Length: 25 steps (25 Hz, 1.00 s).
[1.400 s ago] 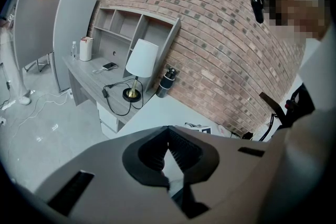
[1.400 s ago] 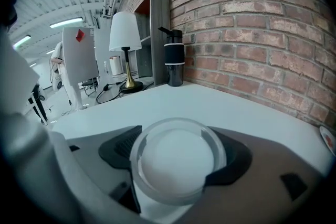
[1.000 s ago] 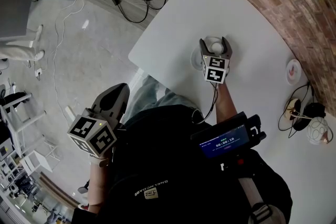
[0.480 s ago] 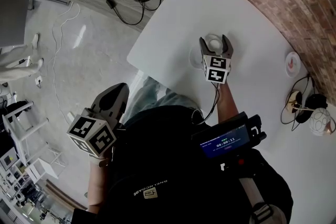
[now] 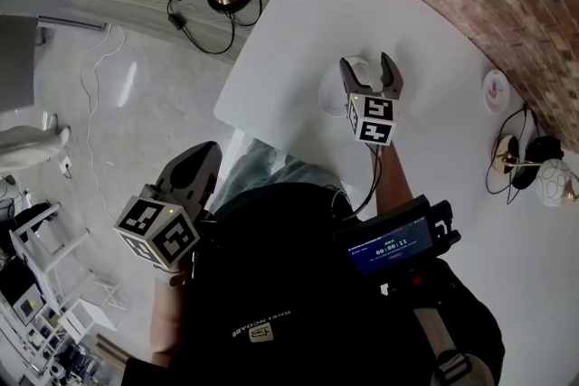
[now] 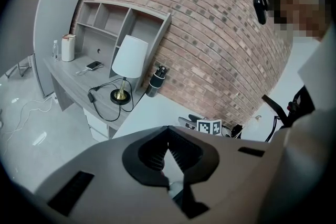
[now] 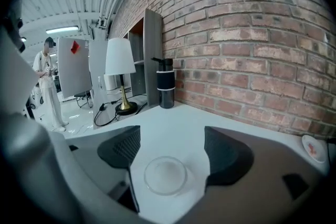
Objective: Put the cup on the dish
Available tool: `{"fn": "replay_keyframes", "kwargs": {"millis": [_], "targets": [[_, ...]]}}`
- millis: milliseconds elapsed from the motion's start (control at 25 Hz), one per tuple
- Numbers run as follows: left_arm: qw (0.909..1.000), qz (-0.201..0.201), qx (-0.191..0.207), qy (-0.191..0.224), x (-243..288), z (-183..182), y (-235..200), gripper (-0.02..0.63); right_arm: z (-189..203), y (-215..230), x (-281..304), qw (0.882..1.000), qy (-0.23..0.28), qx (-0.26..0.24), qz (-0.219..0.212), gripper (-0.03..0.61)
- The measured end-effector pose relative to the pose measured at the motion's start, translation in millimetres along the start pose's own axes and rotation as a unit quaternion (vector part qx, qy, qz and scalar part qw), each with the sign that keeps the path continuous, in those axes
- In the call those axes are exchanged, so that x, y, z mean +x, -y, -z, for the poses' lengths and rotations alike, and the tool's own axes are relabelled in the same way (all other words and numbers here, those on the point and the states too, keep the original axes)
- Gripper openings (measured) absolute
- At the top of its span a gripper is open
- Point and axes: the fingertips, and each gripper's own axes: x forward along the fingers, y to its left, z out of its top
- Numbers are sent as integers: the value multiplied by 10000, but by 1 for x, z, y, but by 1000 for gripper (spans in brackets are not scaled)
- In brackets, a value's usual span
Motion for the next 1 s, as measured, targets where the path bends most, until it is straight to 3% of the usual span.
{"fn": "replay_keyframes", "kwargs": {"millis": [160,480,760,880,1000], "targets": [[9997,217,120,-41,6,-8,0,6,-20,5,-13,9997,116,172,107,365],[9970,674,363,-111,23,-27,2,6,-62,-2,-47,9966,248,778,-132,364],[9910,1175,613,-188,39,-40,18,6,-98,-3,-86,9949,590,820,-8,362],[9876,1371,721,-241,45,-43,25,6,-111,0,-104,9933,765,863,118,310],[9844,1540,802,-293,51,-46,32,6,-122,3,-122,9916,919,878,237,298]]}}
